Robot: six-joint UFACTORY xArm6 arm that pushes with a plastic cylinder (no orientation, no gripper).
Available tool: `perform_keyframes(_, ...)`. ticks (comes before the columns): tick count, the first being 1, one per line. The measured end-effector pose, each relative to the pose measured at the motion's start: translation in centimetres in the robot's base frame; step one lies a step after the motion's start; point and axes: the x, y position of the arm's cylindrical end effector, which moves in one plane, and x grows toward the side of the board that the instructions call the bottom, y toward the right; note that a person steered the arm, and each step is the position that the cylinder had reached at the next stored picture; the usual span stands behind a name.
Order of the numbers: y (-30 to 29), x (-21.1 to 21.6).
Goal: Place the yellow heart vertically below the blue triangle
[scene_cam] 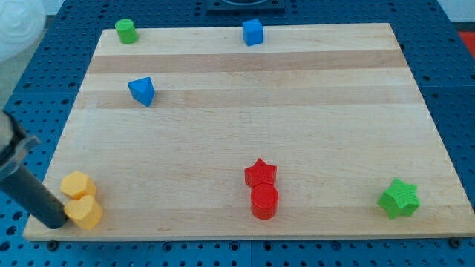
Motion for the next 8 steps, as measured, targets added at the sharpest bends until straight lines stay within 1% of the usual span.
perform_keyframes(1, 0.0, 0.0)
perform_keyframes(2, -0.7, 1.2)
perform_keyframes(3, 1.2, 1.3)
perform_keyframes(5, 7.2, 1.1)
perform_keyframes(6, 6.9, -2.1)
perform_keyframes(7, 5.6, -3.3)
perform_keyframes(8, 5.6, -4.5)
